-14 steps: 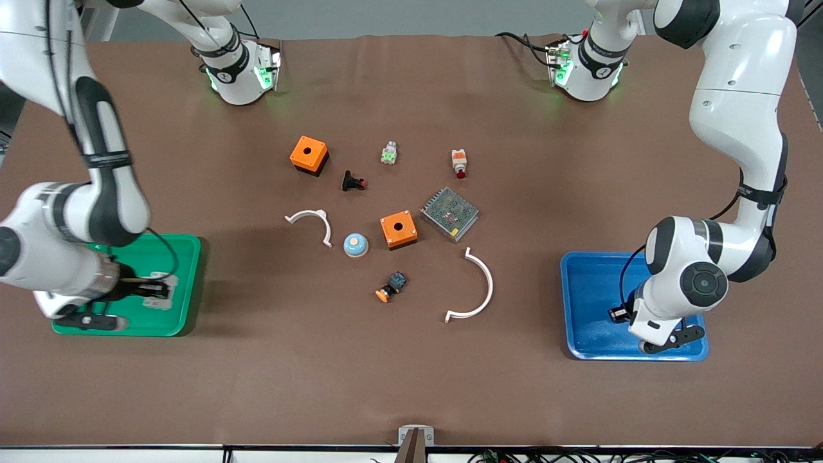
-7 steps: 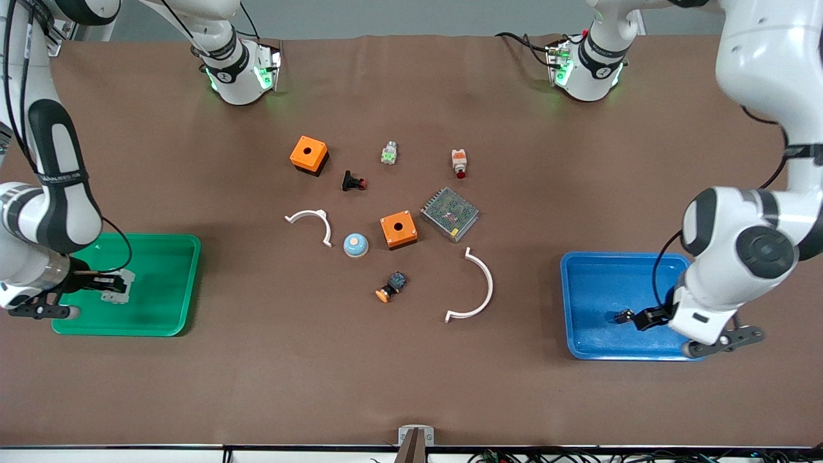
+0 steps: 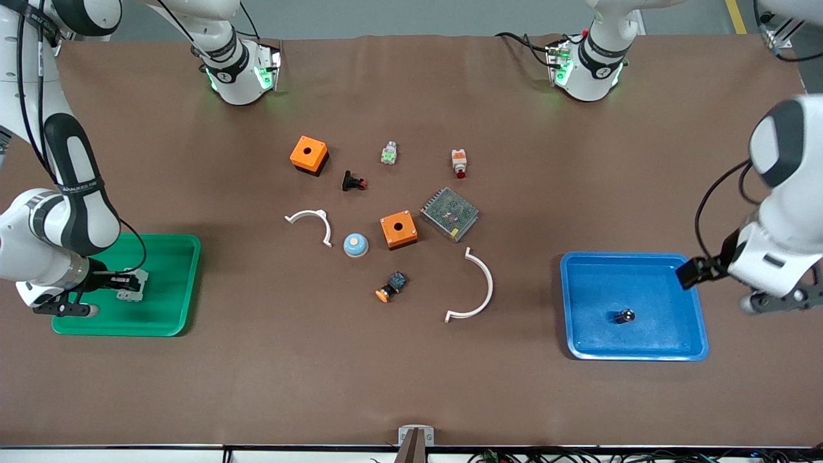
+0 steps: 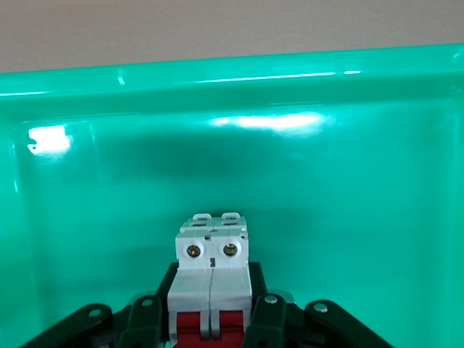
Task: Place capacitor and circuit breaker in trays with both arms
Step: 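Release the capacitor in the blue tray and lift the left gripper away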
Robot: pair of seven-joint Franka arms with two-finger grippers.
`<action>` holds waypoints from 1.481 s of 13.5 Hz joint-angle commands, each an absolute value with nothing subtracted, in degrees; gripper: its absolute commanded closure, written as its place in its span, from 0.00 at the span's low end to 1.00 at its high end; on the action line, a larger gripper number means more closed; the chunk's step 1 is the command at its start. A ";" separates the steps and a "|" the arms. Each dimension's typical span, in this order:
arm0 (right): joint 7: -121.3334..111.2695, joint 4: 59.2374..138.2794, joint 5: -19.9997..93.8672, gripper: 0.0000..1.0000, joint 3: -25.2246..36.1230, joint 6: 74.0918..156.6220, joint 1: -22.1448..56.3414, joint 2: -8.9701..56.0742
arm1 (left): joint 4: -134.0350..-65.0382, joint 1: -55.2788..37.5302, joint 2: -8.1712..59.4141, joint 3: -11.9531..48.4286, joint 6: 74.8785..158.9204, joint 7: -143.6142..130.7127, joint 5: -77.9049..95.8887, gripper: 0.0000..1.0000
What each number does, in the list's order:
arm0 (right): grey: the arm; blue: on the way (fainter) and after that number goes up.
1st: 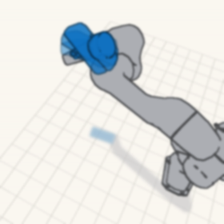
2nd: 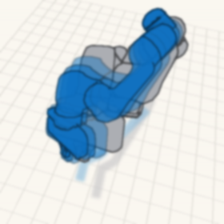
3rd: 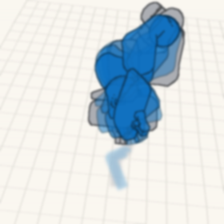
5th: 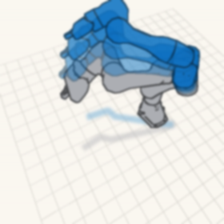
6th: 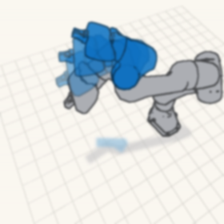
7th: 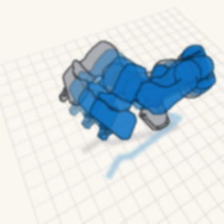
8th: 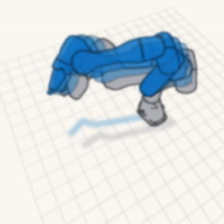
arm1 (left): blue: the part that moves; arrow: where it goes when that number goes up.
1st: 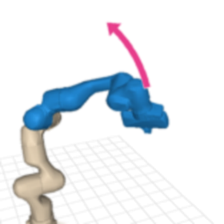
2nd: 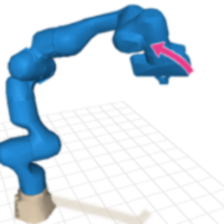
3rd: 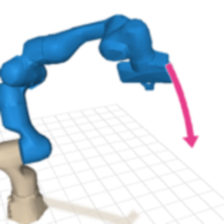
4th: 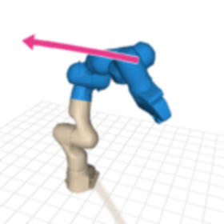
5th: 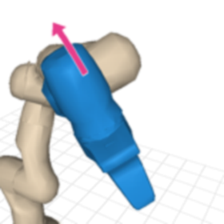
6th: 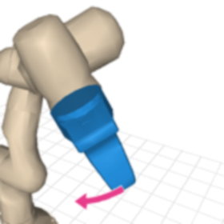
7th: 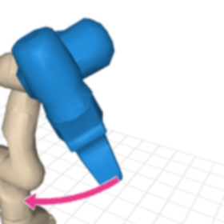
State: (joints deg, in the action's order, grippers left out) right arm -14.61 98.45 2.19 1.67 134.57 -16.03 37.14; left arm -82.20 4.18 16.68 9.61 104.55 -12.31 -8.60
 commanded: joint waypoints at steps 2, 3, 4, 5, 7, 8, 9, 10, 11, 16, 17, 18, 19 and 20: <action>-15.47 98.96 2.99 0.98 0.97 135.00 -17.23 37.00 | -83.85 6.50 6.70 10.20 92.93 -6.87 -2.65 0.00; -15.47 98.96 2.99 0.87 0.97 135.00 -17.23 37.00 | -83.85 7.20 5.11 10.20 91.07 -6.07 -1.51 0.00; -15.56 98.88 2.90 0.30 0.97 134.91 -16.97 37.00 | -83.93 7.56 3.44 10.20 89.40 -5.63 -0.54 0.00; -15.56 98.70 2.64 0.01 0.97 134.39 -16.88 36.91 | -84.46 7.30 2.12 10.11 88.08 -5.63 -0.35 0.00; -15.21 98.27 2.46 0.00 0.88 134.21 -16.26 36.48 | -84.99 6.95 0.36 9.76 85.71 -5.54 -0.26 0.00; -15.12 98.00 2.46 0.00 0.79 133.60 -15.56 35.87 | -85.51 5.73 -0.34 9.23 84.21 -4.93 -0.26 0.00; -14.86 96.61 2.29 0.00 0.79 131.24 -14.43 35.08 | -86.21 4.15 -1.31 6.97 84.20 -4.83 -0.26 0.00; -14.59 94.59 2.20 0.00 0.88 128.00 -13.37 34.81 | -86.57 3.61 -1.58 6.07 83.94 -4.83 -0.26 0.00; -14.59 91.96 2.11 0.00 0.97 124.58 -12.66 34.72 | -87.09 3.60 -2.10 5.80 83.94 -4.75 -0.26 0.00; -10.74 79.55 0.70 0.00 0.97 107.94 -9.59 34.72 | -88.07 3.78 -3.34 6.33 84.46 -4.83 -0.35 0.00; -7.59 79.37 0.79 0.00 0.88 107.06 -8.54 34.37 | -87.98 3.69 -3.25 6.42 84.46 -4.83 -0.35 0.00; -3.47 79.45 0.97 0.00 0.70 106.27 -7.57 32.71 | -87.80 3.69 -3.16 6.50 84.38 -4.83 -0.44 0.00; 0.23 79.63 0.97 0.00 0.70 103.91 -6.17 31.22 | -87.63 3.60 -2.99 6.59 84.38 -4.83 -0.35 0.00; 2.18 79.45 1.14 0.00 0.70 100.75 -5.28 29.72 | -87.63 3.60 -2.90 6.59 84.38 -4.83 -0.35 0.00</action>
